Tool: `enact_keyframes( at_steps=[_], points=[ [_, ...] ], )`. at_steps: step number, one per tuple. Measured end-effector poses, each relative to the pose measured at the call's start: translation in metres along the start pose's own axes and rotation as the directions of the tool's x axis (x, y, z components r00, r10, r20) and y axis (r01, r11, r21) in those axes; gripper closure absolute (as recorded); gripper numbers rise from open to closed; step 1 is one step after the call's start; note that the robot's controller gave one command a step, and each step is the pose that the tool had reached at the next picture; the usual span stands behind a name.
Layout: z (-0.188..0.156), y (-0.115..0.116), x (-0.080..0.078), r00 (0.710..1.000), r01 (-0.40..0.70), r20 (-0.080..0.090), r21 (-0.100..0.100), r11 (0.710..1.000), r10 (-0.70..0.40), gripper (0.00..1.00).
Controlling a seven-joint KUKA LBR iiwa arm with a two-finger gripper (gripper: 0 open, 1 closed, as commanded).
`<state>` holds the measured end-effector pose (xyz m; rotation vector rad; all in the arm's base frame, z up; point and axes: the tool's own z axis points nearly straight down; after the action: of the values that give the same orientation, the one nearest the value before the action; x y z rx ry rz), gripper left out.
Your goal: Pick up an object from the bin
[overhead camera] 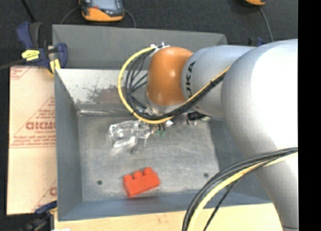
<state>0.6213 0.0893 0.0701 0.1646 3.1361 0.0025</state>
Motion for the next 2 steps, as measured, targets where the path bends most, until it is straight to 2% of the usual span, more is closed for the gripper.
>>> enact_keyframes(
  at_steps=[1,2],
  points=[
    [0.0,0.0,0.0,1.0,-0.001,0.001,-0.001,1.0,0.001,1.0],
    [-0.013,0.0,-0.001,1.0,-0.001,0.001,0.0,1.0,0.001,1.0]
  ],
)
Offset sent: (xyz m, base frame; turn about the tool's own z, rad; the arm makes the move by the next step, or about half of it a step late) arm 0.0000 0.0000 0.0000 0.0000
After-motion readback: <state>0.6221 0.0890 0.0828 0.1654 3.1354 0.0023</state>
